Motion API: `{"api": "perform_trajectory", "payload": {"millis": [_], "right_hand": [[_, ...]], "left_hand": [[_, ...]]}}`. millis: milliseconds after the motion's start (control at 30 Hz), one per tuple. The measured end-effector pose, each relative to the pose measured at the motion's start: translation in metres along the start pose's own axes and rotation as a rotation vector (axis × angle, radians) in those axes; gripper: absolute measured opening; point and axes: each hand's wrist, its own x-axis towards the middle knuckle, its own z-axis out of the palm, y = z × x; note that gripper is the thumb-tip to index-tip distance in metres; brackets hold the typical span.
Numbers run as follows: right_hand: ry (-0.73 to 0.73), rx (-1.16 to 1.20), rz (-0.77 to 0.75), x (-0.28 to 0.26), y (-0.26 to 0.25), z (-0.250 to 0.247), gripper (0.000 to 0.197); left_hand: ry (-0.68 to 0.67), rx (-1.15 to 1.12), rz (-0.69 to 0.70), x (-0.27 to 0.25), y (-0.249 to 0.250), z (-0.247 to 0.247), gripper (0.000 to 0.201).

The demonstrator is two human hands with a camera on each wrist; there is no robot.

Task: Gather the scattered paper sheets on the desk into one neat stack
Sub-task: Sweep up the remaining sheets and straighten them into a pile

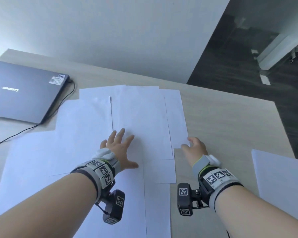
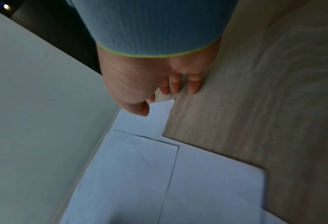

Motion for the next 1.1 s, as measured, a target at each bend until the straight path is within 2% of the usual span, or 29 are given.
{"api": "perform_trajectory", "payload": {"millis": [100,267,400,467,533,600,733,767,833,867,900,967,1000,1100], "right_hand": [[-0.001,-0.095,0.037,0.011,-0.012,0.005,0.054],[0.011,-0.078,0.025,0.026,-0.028,0.021,0.056],[-0.001,0.151,0.053,0.033,-0.036,0.035,0.026],[-0.034,0.267,0.092,0.035,-0.04,0.039,0.02],[-0.043,0.396,0.127,0.037,-0.041,0.04,0.03],[-0.046,0.495,0.138,0.039,-0.042,0.037,0.054],[-0.003,0.506,0.09,0.046,-0.038,0.034,0.037],[-0.006,0.52,0.076,0.048,-0.036,0.035,0.039],[-0.042,0.483,0.061,0.049,-0.033,0.038,0.063],[-0.062,0.441,0.062,0.048,-0.033,0.039,0.066],[-0.083,0.403,0.068,0.049,-0.031,0.04,0.057],[-0.095,0.358,0.058,0.046,-0.027,0.039,0.021],[-0.083,0.341,0.055,0.046,-0.024,0.038,0.012],[-0.035,0.344,0.051,0.04,-0.01,0.027,0.006]], "left_hand": [[-0.064,0.073,0.028,0.011,0.0,-0.001,0.123],[-0.091,0.089,0.04,0.018,0.0,0.004,0.125],[-0.101,0.106,0.062,0.021,0.0,0.002,0.13],[-0.089,0.107,0.065,0.022,-0.001,0.003,0.133],[-0.078,0.11,0.073,0.022,-0.002,0.004,0.13],[-0.071,0.114,0.084,0.022,-0.003,0.005,0.127],[-0.066,0.12,0.099,0.023,-0.005,0.006,0.125],[-0.069,0.123,0.1,0.023,-0.005,0.006,0.124],[-0.075,0.123,0.1,0.022,-0.005,0.006,0.122],[-0.072,0.123,0.099,0.023,-0.004,0.005,0.122],[-0.066,0.125,0.098,0.023,-0.004,0.006,0.123],[-0.054,0.126,0.091,0.023,-0.004,0.007,0.129],[-0.043,0.12,0.085,0.023,-0.005,0.008,0.132],[0.006,0.079,0.066,0.021,-0.007,0.011,0.129]]}}
